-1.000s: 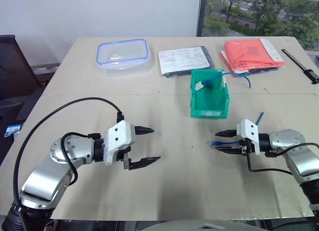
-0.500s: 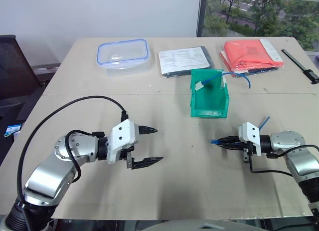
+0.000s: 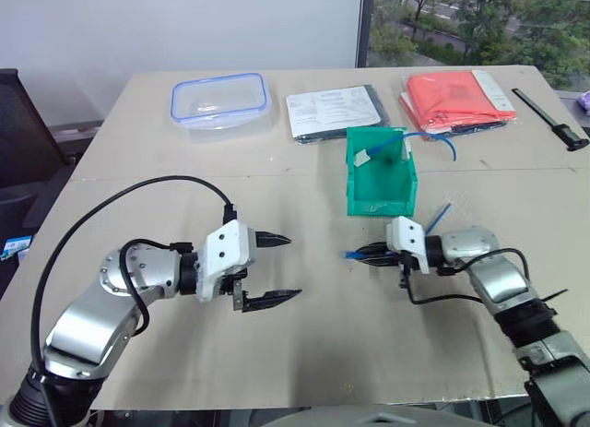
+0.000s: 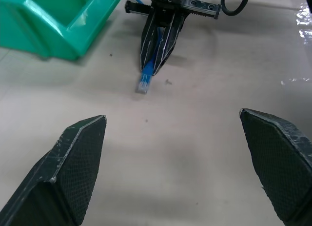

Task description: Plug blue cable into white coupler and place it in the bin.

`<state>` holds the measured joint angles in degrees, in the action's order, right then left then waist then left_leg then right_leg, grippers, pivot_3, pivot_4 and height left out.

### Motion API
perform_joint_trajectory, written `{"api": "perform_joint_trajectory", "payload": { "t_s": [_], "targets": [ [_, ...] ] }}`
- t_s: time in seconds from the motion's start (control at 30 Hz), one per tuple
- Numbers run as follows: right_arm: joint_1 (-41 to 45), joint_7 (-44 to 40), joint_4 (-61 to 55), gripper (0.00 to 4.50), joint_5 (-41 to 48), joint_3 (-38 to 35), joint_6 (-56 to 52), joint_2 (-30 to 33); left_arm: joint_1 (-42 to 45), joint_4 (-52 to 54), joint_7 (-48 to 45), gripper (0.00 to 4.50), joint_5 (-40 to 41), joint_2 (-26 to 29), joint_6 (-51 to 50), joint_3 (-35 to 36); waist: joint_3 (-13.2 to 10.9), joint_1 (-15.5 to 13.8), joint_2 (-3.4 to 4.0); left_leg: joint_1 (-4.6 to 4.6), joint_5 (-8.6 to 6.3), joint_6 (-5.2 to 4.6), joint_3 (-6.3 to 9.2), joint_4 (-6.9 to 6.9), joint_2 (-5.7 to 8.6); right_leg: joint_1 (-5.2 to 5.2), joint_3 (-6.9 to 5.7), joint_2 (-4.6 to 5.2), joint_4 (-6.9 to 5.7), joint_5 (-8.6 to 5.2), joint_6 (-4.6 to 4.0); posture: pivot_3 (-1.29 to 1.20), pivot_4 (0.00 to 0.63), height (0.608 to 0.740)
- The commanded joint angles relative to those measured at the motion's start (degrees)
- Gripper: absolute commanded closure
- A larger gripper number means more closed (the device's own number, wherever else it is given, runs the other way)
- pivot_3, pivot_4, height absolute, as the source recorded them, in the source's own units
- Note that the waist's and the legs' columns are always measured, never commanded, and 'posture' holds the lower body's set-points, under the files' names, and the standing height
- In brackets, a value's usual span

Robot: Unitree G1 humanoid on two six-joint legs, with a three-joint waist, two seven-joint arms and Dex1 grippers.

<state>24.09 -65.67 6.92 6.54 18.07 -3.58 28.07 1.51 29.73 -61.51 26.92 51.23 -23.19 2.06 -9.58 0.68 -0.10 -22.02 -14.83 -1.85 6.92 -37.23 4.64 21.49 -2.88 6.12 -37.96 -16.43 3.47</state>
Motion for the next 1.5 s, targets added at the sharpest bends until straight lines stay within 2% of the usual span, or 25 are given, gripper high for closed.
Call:
{"api": "perform_joint_trajectory", "payload": {
  "t_s": [0.03, 0.17, 0.27, 0.4, 0.6, 0.77, 1.07, 1.13, 1.2, 1.27, 1.33, 1.4, 1.5],
  "targets": [
    [0.58, 1.12, -4.61, 3.39, 0.80, -0.63, -3.54, 0.01, 1.20, -0.33, 0.82, 0.00, -0.81, 0.11, 0.06, 0.21, 0.00, -0.11, 0.00, -0.02, 0.00, 0.00, 0.00, 0.00, 0.01, 0.02, 0.12, -0.03, -0.01, 0.00, 0.00, 0.00, 0.150, 0.740],
    [-2.71, 2.66, -13.21, 1.56, 4.99, -4.87, -8.35, 1.96, 3.12, -1.53, 4.17, 0.00, -2.61, -2.21, -2.46, -3.06, 0.00, -0.24, 0.01, -0.07, 0.01, 0.01, 0.01, 0.00, 0.01, 0.06, 0.36, -0.08, -0.03, 0.01, 0.02, 0.00, 0.150, 0.740],
    [-9.04, 2.18, -21.99, 0.21, 11.00, -10.00, -13.47, 5.89, 7.27, -5.38, 5.46, 0.00, -6.43, -5.34, -2.45, -8.80, 0.00, -1.13, 0.00, -0.10, 0.00, 0.00, 0.04, -0.01, 0.07, 0.07, 0.60, -0.13, 0.00, 0.02, 0.05, 0.00, 0.150, 0.740],
    [-16.43, 2.75, -26.87, 0.21, 17.57, -16.60, -16.05, 8.38, 14.12, -13.42, 2.94, 0.00, -10.82, -8.99, 0.12, -15.91, -0.01, -1.51, -0.02, -0.14, 0.00, 0.00, 0.05, -0.03, 0.08, 0.08, 0.72, -0.13, -0.01, 0.05, 0.09, 0.00, 0.150, 0.740],
    [-25.26, 2.56, -25.51, 0.21, 20.20, -22.26, -11.54, 8.22, 23.87, -27.37, -1.65, 0.00, -15.68, -14.85, 5.71, -22.34, 0.00, -1.11, -0.04, -0.12, 0.01, -0.01, 0.02, -0.08, 0.09, 0.07, 0.75, -0.23, -0.07, 0.11, 0.18, 0.00, 0.150, 0.740],
    [-28.54, 3.55, -24.99, 0.21, 19.05, -23.94, -7.63, 8.44, 27.67, -32.85, -4.73, 0.00, -17.94, -17.47, 8.74, -24.55, 0.00, -0.80, -0.04, -0.13, 0.01, -0.01, -0.01, -0.08, 0.10, 0.08, 0.77, -0.24, -0.06, 0.11, 0.20, 0.00, 0.150, 0.740],
    [-29.81, 6.26, -28.25, 0.21, 19.92, -24.34, -8.14, 8.81, 29.73, -37.29, -7.18, 0.00, -19.56, -20.59, 11.87, -24.99, 0.00, -1.42, -0.05, -0.13, 0.02, -0.02, 0.00, -0.19, 0.11, 0.04, 0.78, -0.24, -0.08, 0.15, 0.26, 0.00, 0.150, 0.740],
    [-29.55, 6.97, -28.87, 0.15, 20.04, -24.21, -8.72, 8.84, 30.01, -37.90, -7.71, 0.52, -19.76, -20.99, 12.01, -25.17, 0.01, -1.42, -0.05, -0.13, 0.02, -0.02, 0.00, -0.19, 0.12, 0.04, 0.78, -0.23, -0.08, 0.15, 0.27, 0.00, 0.150, 0.740],
    [-29.38, 7.39, -29.22, 0.15, 20.18, -24.18, -9.12, 8.95, 30.21, -38.25, -8.17, 1.24, -20.01, -21.27, 12.06, -25.22, 0.01, -1.37, -0.05, -0.13, 0.02, -0.02, 0.00, -0.19, 0.12, 0.04, 0.78, -0.24, -0.08, 0.15, 0.27, 0.00, 0.150, 0.740],
    [-29.27, 7.66, -29.31, 0.15, 20.26, -24.16, -9.31, 9.09, 30.25, -37.96, -9.04, 2.36, -20.07, -21.22, 11.22, -25.41, 0.01, -1.35, -0.05, -0.13, 0.02, -0.02, 0.00, -0.19, 0.12, 0.04, 0.78, -0.24, -0.08, 0.15, 0.27, 0.00, 0.150, 0.740],
    [-29.18, 7.84, -29.30, 0.15, 20.31, -24.13, -9.40, 9.21, 30.17, -37.64, -9.55, 3.18, -20.37, -20.97, 11.02, -25.54, 0.01, -1.34, -0.05, -0.13, 0.02, -0.02, 0.00, -0.19, 0.12, 0.04, 0.78, -0.24, -0.08, 0.15, 0.27, 0.00, 0.150, 0.740],
    [-29.39, 7.81, -29.23, 0.15, 20.43, -24.21, -9.39, 9.31, 29.93, -37.22, -9.97, 4.43, -20.47, -20.75, 10.92, -25.35, 0.01, -1.32, -0.05, -0.13, 0.02, -0.02, 0.00, -0.19, 0.12, 0.04, 0.78, -0.25, -0.08, 0.15, 0.27, 0.00, 0.150, 0.740],
    [-30.45, 7.24, -29.36, 0.15, 21.71, -24.42, -10.51, 9.56, 29.65, -36.80, -10.42, 4.47, -20.36, -20.43, 10.72, -24.94, 0.01, -1.32, -0.05, -0.12, 0.02, -0.02, 0.00, -0.19, 0.12, 0.04, 0.78, -0.25, -0.09, 0.15, 0.27, 0.00, 0.150, 0.740]
  ]
}}
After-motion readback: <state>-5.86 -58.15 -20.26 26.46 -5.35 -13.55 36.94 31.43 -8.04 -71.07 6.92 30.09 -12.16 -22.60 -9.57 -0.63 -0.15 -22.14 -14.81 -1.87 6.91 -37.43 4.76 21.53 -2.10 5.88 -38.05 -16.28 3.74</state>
